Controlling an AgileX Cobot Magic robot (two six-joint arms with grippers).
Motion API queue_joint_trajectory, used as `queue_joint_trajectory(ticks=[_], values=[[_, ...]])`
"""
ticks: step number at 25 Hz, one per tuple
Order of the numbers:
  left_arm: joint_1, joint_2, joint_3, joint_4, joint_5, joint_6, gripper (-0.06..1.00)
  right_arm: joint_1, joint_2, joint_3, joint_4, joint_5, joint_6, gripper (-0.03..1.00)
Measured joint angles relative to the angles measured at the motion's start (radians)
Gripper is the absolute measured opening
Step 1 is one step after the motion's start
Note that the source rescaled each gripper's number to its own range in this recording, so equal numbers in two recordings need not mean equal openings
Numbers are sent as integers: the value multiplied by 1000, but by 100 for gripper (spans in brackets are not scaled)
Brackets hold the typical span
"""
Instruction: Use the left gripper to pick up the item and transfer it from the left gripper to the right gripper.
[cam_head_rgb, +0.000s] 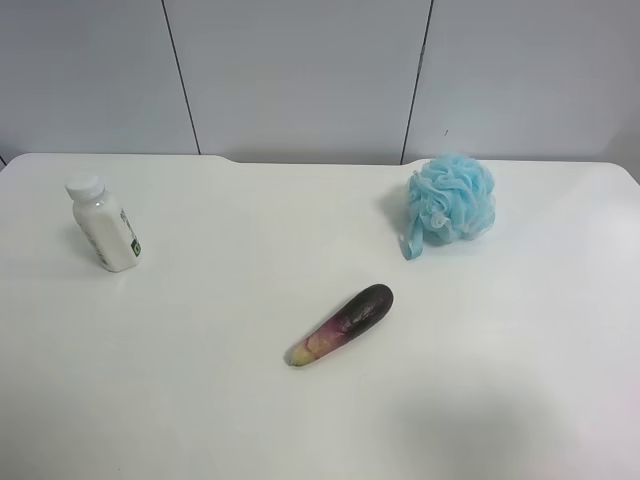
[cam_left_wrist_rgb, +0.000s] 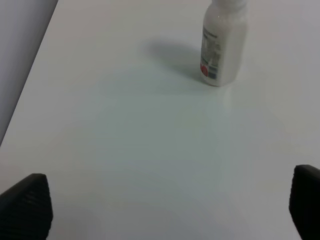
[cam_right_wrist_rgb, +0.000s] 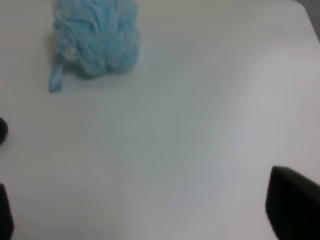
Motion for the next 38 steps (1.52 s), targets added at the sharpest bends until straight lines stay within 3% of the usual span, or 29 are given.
queue_joint_trajectory(ticks=[6, 16, 25, 38], values=[[0, 105, -102, -5, 8, 34, 98, 0, 0, 0, 0, 0, 0, 100], [-14, 634, -374, -17, 8, 91, 99, 0, 0, 0, 0, 0, 0, 100], [-200, 1111, -589, 61, 29, -27, 100, 0, 0, 0, 0, 0, 0, 100], [-224, 1587, -893, 61, 134, -200, 100, 0, 0, 0, 0, 0, 0, 100]])
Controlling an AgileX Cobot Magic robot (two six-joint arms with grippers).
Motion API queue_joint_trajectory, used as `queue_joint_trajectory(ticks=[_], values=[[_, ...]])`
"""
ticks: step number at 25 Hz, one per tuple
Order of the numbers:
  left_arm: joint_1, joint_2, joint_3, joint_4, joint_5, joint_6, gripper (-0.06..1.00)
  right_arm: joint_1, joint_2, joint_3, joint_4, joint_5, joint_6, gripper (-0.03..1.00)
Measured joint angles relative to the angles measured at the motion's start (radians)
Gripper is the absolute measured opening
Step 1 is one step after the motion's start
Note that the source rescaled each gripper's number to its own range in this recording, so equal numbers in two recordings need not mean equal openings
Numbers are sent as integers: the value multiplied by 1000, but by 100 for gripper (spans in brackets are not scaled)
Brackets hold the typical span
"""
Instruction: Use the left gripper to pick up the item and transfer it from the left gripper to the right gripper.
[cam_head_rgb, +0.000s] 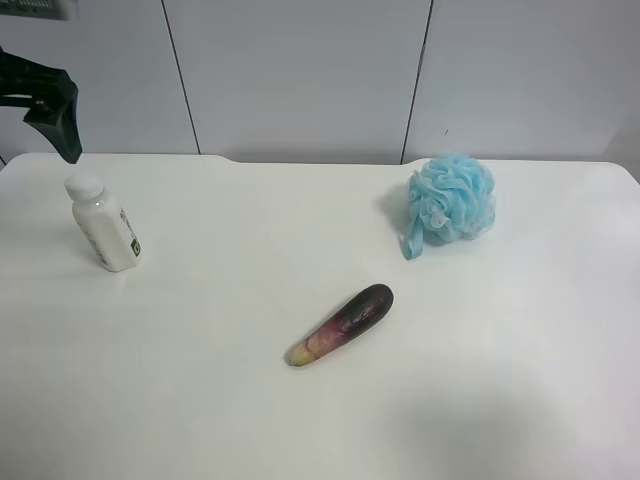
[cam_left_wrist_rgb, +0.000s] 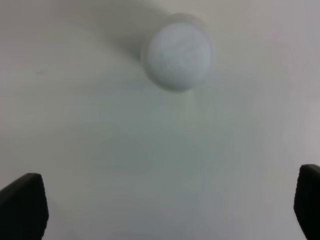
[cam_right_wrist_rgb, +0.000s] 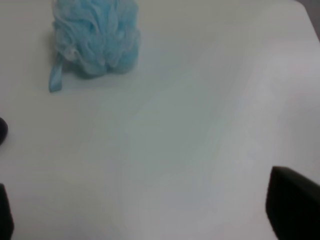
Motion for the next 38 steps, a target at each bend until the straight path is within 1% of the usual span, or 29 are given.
queue_joint_trajectory(ticks=[3, 12, 16, 20, 27, 35, 38], values=[[0, 66, -29, -7, 3, -49, 100, 0, 0, 0, 0, 0, 0, 100], [0, 230, -117, -98, -5, -135, 100, 0, 0, 0, 0, 0, 0, 100], [0, 264, -134, -99, -28, -179, 100, 0, 0, 0, 0, 0, 0, 100], [1, 283, -137, -76, -59, -225, 100, 0, 0, 0, 0, 0, 0, 100], [42, 322, -137, -74, -67, -234, 100, 0, 0, 0, 0, 0, 0, 100], [48, 357, -137, -74, -73, -234, 100, 0, 0, 0, 0, 0, 0, 100], [48, 375, -137, -92, -77, -234, 100, 0, 0, 0, 0, 0, 0, 100]])
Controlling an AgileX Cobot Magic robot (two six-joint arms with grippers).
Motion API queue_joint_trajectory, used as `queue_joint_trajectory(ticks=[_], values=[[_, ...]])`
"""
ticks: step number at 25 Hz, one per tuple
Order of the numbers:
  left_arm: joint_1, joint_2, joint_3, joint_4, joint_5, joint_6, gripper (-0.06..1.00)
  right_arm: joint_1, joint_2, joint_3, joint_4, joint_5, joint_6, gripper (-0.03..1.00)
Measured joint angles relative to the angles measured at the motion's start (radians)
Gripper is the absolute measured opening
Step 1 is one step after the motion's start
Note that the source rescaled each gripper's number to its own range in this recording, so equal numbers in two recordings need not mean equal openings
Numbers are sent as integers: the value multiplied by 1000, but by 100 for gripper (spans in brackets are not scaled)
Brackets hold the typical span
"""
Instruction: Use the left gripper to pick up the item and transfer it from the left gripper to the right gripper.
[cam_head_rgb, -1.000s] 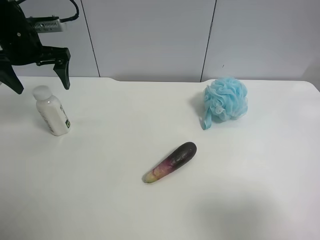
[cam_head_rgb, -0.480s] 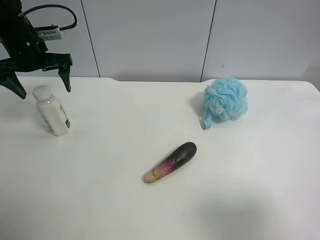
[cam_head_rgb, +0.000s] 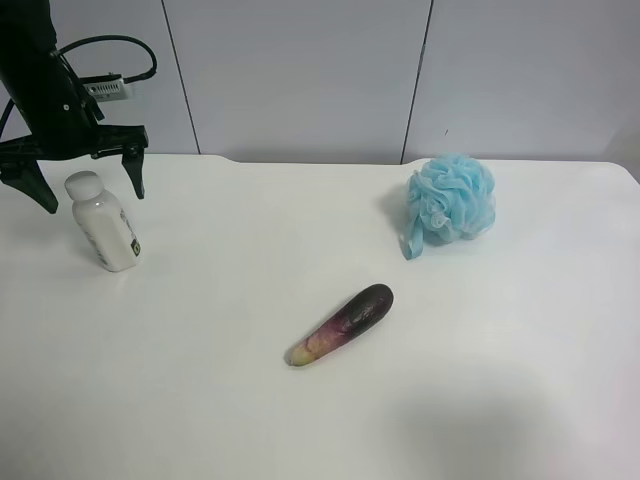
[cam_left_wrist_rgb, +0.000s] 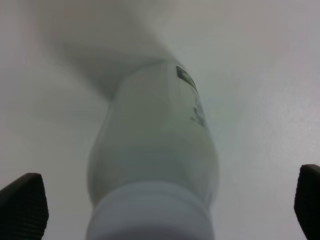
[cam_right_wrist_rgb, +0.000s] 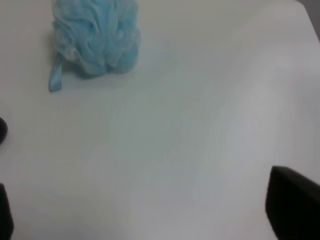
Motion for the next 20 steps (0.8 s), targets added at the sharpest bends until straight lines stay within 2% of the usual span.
queue_joint_trajectory(ticks=[20], values=[[0, 30, 0, -23, 20, -13, 100, 0, 0, 0, 0, 0, 0, 100]])
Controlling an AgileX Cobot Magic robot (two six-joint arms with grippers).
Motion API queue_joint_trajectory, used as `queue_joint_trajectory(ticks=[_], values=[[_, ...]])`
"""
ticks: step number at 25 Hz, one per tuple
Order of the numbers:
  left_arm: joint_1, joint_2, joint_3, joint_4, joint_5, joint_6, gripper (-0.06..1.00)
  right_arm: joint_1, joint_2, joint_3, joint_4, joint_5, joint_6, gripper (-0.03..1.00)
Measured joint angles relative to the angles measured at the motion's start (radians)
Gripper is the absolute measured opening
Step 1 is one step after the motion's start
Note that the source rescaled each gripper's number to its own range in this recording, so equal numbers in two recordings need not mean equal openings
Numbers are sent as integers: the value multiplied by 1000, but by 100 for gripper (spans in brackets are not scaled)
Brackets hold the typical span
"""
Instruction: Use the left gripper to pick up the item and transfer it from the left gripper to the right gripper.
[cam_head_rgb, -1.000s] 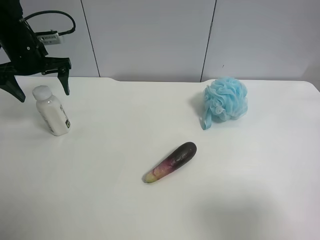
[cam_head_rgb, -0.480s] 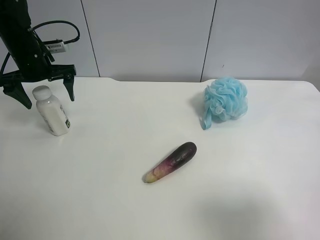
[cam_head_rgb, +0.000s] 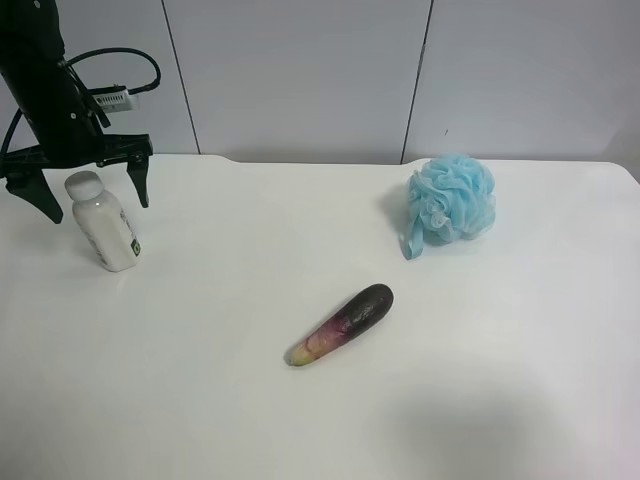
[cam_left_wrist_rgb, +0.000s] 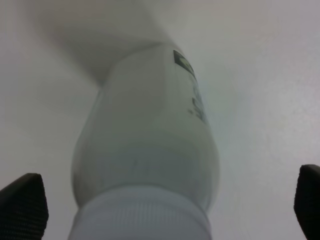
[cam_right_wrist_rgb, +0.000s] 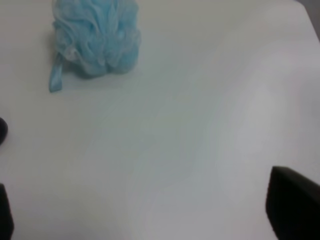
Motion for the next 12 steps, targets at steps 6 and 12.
queue_joint_trajectory(ticks=[6, 12], values=[[0, 0, 15, -20, -13, 0, 100, 0, 0, 0, 0, 0, 0, 100], [0, 4, 26, -31, -27, 3, 100, 0, 0, 0, 0, 0, 0, 100]])
